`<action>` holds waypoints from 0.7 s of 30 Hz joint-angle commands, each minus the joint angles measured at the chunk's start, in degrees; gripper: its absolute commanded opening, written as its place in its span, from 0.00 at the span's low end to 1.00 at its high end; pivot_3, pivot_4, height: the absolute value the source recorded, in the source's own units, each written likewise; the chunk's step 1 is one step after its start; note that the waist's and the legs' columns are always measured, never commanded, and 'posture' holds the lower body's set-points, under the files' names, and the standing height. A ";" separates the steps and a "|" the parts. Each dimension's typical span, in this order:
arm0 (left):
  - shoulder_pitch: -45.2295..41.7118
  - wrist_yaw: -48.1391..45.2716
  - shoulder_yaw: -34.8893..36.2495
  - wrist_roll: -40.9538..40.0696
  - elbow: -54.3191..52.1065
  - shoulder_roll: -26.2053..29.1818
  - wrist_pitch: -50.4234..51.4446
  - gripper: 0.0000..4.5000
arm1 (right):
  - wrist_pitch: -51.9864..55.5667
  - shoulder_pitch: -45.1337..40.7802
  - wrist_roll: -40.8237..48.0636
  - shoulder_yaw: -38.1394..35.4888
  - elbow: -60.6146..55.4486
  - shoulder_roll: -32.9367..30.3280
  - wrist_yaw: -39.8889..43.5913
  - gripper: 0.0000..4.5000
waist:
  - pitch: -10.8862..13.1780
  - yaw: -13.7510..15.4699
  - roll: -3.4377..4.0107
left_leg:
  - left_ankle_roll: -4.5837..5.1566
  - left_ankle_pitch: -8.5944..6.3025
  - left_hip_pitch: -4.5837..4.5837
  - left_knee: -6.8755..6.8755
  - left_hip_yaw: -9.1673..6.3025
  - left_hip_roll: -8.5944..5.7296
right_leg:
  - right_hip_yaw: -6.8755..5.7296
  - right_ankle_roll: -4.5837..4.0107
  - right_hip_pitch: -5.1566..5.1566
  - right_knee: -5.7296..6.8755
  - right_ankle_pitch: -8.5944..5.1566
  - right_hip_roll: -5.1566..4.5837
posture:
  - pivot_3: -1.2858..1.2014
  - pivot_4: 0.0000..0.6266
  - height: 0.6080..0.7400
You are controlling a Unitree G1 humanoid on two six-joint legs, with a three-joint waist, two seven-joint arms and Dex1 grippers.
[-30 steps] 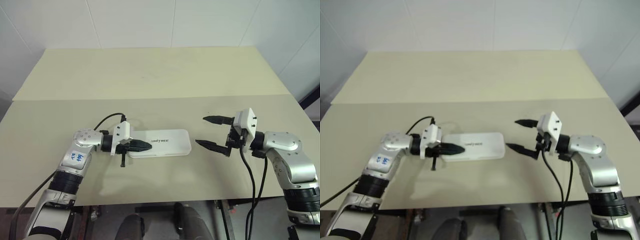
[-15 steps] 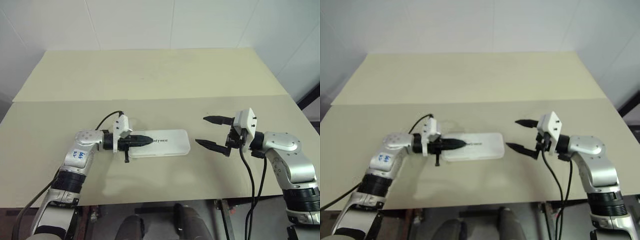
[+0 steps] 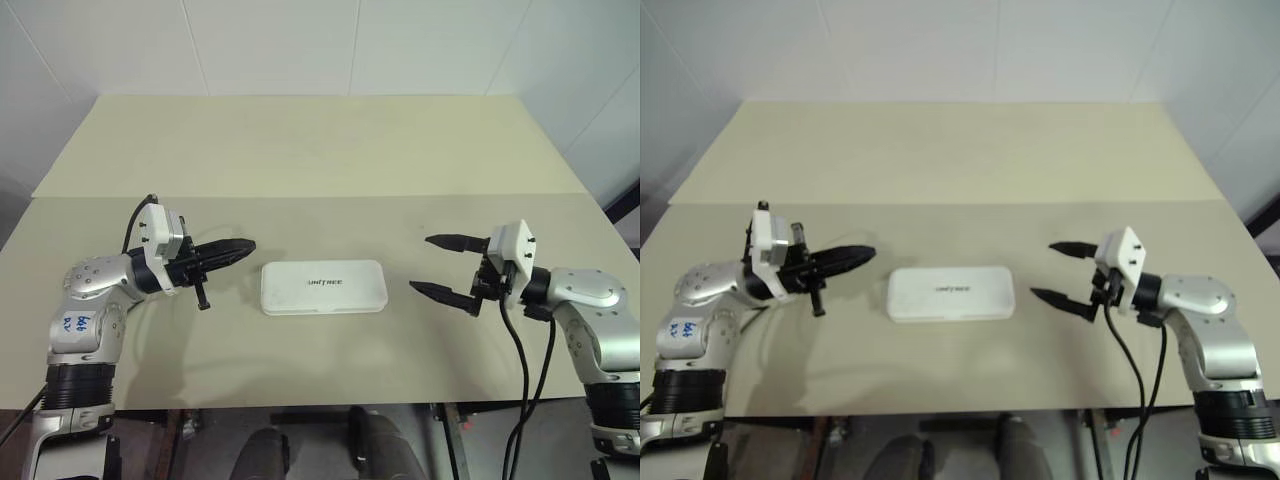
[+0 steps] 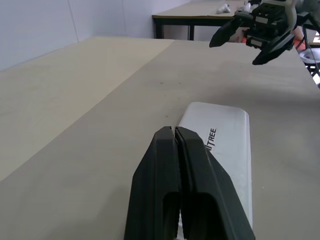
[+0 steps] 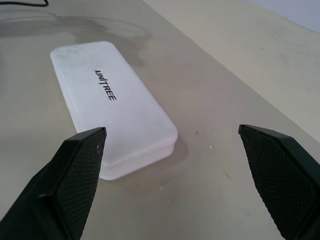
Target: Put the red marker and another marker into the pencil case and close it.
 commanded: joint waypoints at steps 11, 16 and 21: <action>0.28 -0.73 -0.06 -2.23 -3.65 1.28 2.72 0.99 | -0.75 2.46 2.65 -3.39 -4.09 -1.87 -0.61 1.00 | 0.00 -0.54 0.00 | -0.01 0.01 0.03 0.01 0.10 0.00 | 0.00 -0.02 0.01 -0.13 -0.01 0.04 | 0.52 0.24 1.00; 0.42 -1.14 -1.12 -1.81 -4.25 1.65 3.29 0.99 | -0.58 3.11 3.19 -4.24 -4.06 -2.95 -0.02 1.00 | 0.00 -0.54 0.00 | -0.01 0.01 0.03 0.01 0.10 0.00 | 0.00 -0.02 0.01 -0.15 -0.01 0.04 | 0.52 0.24 1.00; 1.90 -1.06 -0.69 -0.92 -5.05 2.07 1.84 0.99 | -0.75 2.47 2.91 -3.75 -3.23 -2.78 -0.55 1.00 | 0.00 -0.63 0.00 | -0.01 0.01 0.03 0.00 0.10 0.01 | 0.02 -0.02 0.00 -0.16 -0.01 0.04 | 0.52 0.24 1.00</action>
